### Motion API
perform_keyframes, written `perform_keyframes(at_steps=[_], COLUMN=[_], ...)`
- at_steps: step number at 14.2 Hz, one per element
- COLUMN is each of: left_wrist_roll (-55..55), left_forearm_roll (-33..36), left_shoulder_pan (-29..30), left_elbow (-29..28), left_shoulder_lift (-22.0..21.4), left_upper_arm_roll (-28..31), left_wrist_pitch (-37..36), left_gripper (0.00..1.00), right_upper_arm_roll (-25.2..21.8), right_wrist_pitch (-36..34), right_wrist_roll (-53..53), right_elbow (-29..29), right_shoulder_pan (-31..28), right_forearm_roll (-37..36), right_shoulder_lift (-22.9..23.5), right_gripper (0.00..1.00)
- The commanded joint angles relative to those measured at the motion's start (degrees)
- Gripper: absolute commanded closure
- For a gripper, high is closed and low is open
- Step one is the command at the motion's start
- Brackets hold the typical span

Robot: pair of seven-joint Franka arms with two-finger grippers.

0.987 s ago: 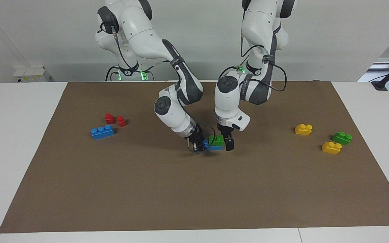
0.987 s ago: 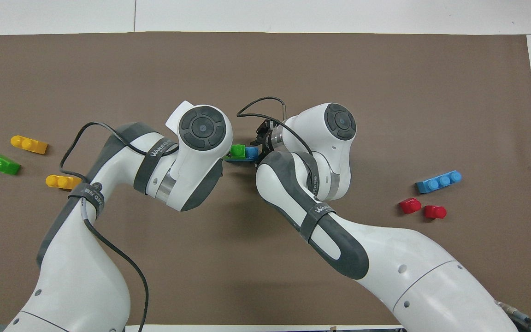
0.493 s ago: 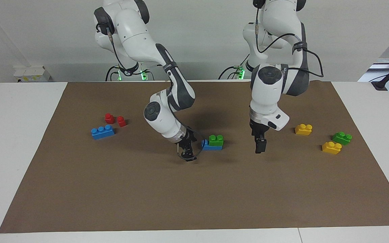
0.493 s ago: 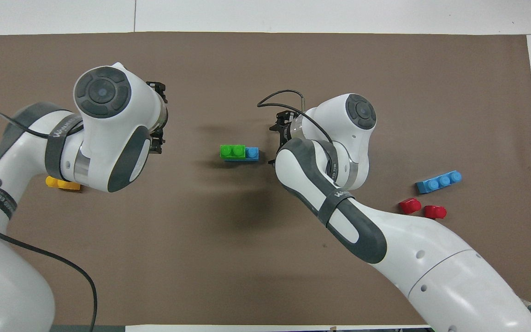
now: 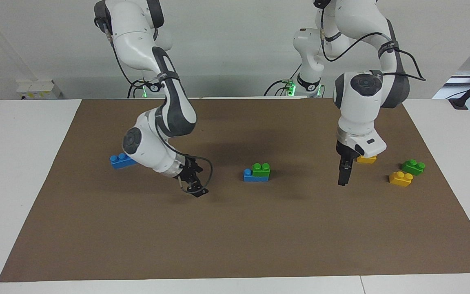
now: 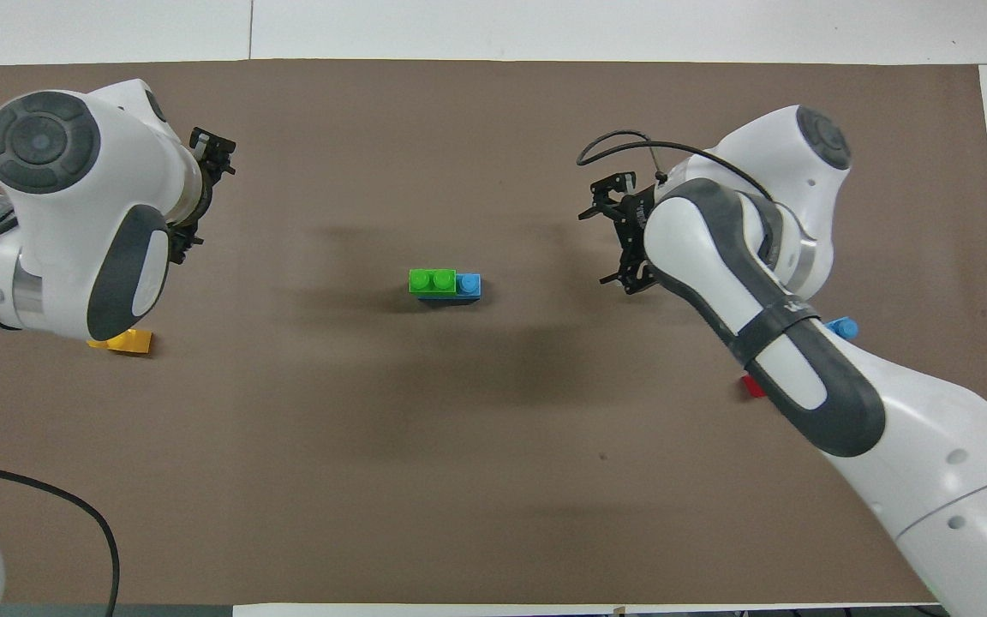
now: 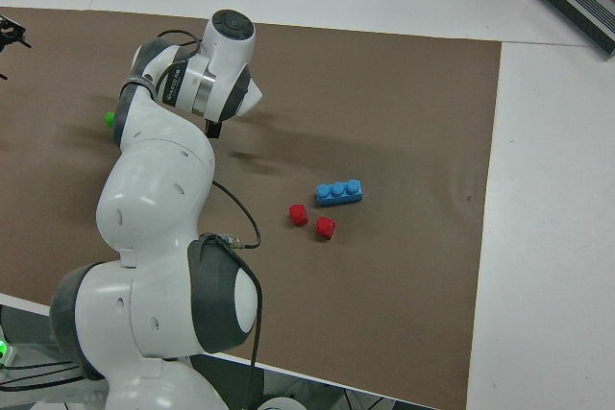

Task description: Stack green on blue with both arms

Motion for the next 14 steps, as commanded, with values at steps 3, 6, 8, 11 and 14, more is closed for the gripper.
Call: perform_keyframes(at_steps=[3,6,8,11,14], left_wrist_roll=[22.9,38.0,47.6,58.6,65.4], left_forearm_roll=[0.8,0.3,-0.2,-2.4,-3.7], left_shoulder_pan=[4.5,6.8,7.7,8.3,9.0], left_elbow=[-0.3,1.2,2.8,3.3,4.6], left_shoulder_lift=[-2.4,-3.2,-3.6,-5.8,-7.9], left_upper_arm_roll=[-0.4,-0.5,-0.5,-0.1,-0.3], left_wrist_pitch=[-0.6,-1.8,-5.0,-8.3,-14.0], left_gripper=[0.00,0.00,0.00,0.00,0.00], right_upper_arm_roll=[0.7,0.7,0.7,0.7,0.7], right_wrist_pitch=[-11.3,-17.9,-21.6,-24.7,-27.2], right_wrist_roll=[-21.4,-32.6,-41.2,-51.4,-55.2], right_elbow=[-1.0,-0.8,-0.5,-0.4,-0.5], right_shoulder_pan=[-5.9,-8.6,-10.2,-11.0,-12.0], right_forearm_roll=[-9.7,-16.0,-19.2,-25.7,-26.9], right_shoulder_lift=[-8.4,-13.3,-16.6,-21.3,-25.0], right_gripper=[0.00,0.00,0.00,0.00,0.00])
